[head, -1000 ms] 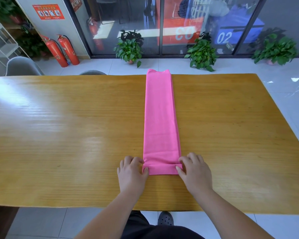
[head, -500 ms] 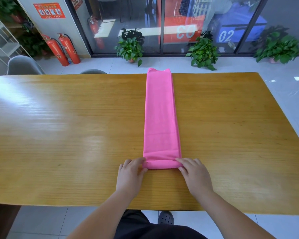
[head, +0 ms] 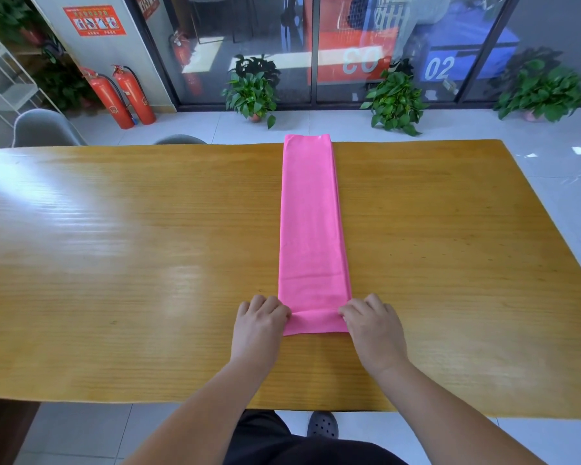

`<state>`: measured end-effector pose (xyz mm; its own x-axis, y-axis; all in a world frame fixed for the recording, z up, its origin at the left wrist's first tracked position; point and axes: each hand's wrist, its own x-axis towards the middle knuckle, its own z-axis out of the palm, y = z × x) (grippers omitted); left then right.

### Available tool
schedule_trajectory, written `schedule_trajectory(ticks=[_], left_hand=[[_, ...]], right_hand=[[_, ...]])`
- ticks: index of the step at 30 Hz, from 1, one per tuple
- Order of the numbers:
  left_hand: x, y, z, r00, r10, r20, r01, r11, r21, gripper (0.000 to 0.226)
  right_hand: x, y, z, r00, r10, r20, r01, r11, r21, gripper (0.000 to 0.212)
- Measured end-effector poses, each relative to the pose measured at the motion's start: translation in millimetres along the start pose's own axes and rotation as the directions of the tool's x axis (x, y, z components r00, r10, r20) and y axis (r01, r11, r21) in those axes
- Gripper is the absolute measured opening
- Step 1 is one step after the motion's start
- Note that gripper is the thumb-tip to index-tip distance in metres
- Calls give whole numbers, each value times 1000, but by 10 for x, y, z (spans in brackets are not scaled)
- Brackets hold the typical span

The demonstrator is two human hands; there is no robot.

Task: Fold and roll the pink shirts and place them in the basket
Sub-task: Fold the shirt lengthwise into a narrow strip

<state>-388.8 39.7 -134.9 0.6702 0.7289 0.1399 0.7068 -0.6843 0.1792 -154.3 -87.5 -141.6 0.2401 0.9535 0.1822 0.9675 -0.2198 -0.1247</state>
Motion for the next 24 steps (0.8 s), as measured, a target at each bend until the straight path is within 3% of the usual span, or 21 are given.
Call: schedule_trajectory(ticks=[2,5,8,10,13,15,17,19,21,24], left_hand=[[-44,-8,-5,998,65,0,-65,998,23,41],[-166,-28,-31,996,86,-23,-87,996,-32,30],[-208,-40,-18,998,15,62,-9,995,-97,47],[-158,-28,-39,985,-120,121,144,968,-207,44],[-27,-55,-105,913,-302,274,401,791,-463,37],[32,-86,-146,859,-353,371,511,640,-573,35],[59,-97,-164,834,-380,399,551,590,-590,30],[71,-99,-169,818,-428,384,575,613,-542,29],[97,-87,-160,832,-470,295,555,707,-439,30],[158,-39,-108,940,-335,61,337,890,-307,13]], right_hand=[[-77,16,26,998,-51,-34,51,999,-21,40],[-188,66,22,995,-91,-49,91,996,0,34],[-189,127,45,995,-82,51,80,996,36,41],[-121,126,9,990,29,138,-54,982,181,43],[8,110,-142,925,250,287,-358,829,430,39],[62,116,-202,893,297,338,-437,752,494,31],[68,123,-207,883,311,351,-461,712,530,22],[73,110,-225,874,356,331,-481,727,490,18],[113,93,-237,898,373,235,-435,832,344,19],[174,77,-153,981,190,38,-194,968,160,14]])
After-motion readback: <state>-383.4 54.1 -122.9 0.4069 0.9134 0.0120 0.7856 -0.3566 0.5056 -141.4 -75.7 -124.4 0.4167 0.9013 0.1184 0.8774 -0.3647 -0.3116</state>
